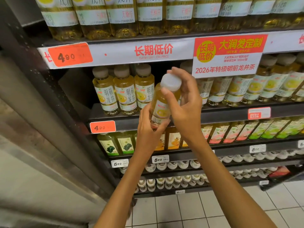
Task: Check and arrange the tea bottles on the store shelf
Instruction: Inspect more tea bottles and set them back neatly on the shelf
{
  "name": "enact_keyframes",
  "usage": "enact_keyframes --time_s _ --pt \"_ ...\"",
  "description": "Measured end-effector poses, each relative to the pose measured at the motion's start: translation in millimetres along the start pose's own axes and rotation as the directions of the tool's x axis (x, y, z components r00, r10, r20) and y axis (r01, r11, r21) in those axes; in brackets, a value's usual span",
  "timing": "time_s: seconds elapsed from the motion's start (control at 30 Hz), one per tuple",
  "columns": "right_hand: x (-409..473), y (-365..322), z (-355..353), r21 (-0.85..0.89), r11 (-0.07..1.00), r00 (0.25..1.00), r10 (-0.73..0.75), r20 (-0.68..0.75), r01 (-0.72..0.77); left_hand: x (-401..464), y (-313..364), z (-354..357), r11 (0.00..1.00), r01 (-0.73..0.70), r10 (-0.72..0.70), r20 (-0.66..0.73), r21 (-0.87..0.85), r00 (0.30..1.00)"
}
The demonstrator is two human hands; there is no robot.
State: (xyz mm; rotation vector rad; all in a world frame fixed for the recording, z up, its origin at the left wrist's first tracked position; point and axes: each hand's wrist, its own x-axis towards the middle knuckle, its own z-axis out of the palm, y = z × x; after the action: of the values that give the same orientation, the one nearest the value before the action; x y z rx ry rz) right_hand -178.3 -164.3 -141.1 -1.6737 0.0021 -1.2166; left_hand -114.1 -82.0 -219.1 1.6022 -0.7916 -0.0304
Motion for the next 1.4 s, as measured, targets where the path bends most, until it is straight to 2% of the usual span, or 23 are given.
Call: enact_keyframes --time_s 0.07,0.17,0.3,0.4,0.5,0.57,0.6,0.67,0.73,0.8,0.9,0.93,1.0,1.1,1.17,1.27,1.33,1.4 --pt "3.1 -5.9 -6.8 0.090 0.993 0.997 0.076 0.019 -0.077 -4.8 7.0 -7.5 0.992 0.060 -0.052 0.069 -0.112 0.996" --pt "12.7 -9.6 -16.8 0.148 0.970 0.976 0.174 0.131 -0.193 -17.7 14.9 -16.0 0.964 0.108 -0.060 0.198 -0.243 0.978" --pt "18.1 -7.3 -22.3 0.253 0.879 0.897 0.326 0.300 -0.404 -37.2 24.4 -15.7 0.889 0.274 -0.143 0.347 -0.367 0.927" --pt "17.2 -5.2 -21.5 0.240 0.863 0.879 0.368 0.304 -0.445 -42.6 30.4 -11.9 0.762 0.428 -0.234 0.409 -0.485 0.882" --pt "19.0 -4.1 -28.0 0.224 0.854 0.857 0.382 0.345 -0.471 -42.9 35.1 -12.1 0.584 0.479 -0.174 0.475 -0.655 0.863" --pt "20.3 -4.5 -31.3 0.358 0.754 0.819 0.402 0.410 -0.550 -40.7 39.6 -13.1 0.461 0.531 -0.157 0.523 -0.711 0.838" --pt "20.5 -5.1 -31.7 0.425 0.686 0.797 0.416 0.438 -0.591 -39.6 42.8 -13.2 0.457 0.550 -0.156 0.546 -0.699 0.823" --pt "20.6 -5.4 -30.8 0.464 0.631 0.779 0.439 0.448 -0.622 -38.7 45.7 -11.5 0.508 0.555 -0.160 0.562 -0.658 0.812" --pt "21.4 -5.7 -31.1 0.378 0.722 0.810 0.460 0.364 -0.580 -37.4 44.7 -8.9 0.611 0.512 -0.213 0.497 -0.604 0.841" --pt "21.7 -5.4 -32.8 0.270 0.804 0.843 0.461 0.279 -0.529 -35.4 44.0 -5.5 0.747 0.441 -0.287 0.358 -0.497 0.889" --pt "19.8 -4.5 -32.5 0.181 0.838 0.844 0.460 0.275 -0.515 -34.7 48.3 -0.3 0.833 0.402 -0.310 0.281 -0.381 0.908" --pt "19.3 -4.0 -31.9 0.176 0.835 0.837 0.461 0.295 -0.522 -35.9 48.9 1.6 0.829 0.408 -0.312 0.290 -0.382 0.905" --pt "19.3 -3.2 -30.5 0.235 0.799 0.815 0.461 0.352 -0.553 -39.0 49.3 1.7 0.755 0.476 -0.336 0.357 -0.451 0.872" --pt "19.3 -1.6 -31.3 0.398 0.668 0.766 0.444 0.464 -0.629 -41.2 52.3 -3.1 0.638 0.566 -0.343 0.466 -0.522 0.816" --pt "18.4 -1.3 -30.8 0.408 0.645 0.753 0.455 0.475 -0.647 -42.2 51.1 -5.1 0.692 0.549 -0.358 0.438 -0.468 0.825" --pt "16.0 -1.1 -26.5 0.262 0.764 0.790 0.478 0.384 -0.590 -42.6 53.0 -3.1 0.860 0.410 -0.343 0.250 -0.304 0.905" --pt "15.3 -2.2 -23.1 0.132 0.842 0.830 0.470 0.301 -0.524 -43.0 56.2 1.2 0.895 0.362 -0.321 0.188 -0.261 0.928" --pt "15.3 -1.2 -22.4 0.077 0.838 0.816 0.500 0.291 -0.540 -43.9 55.8 5.9 0.874 0.387 -0.347 0.180 -0.294 0.921"
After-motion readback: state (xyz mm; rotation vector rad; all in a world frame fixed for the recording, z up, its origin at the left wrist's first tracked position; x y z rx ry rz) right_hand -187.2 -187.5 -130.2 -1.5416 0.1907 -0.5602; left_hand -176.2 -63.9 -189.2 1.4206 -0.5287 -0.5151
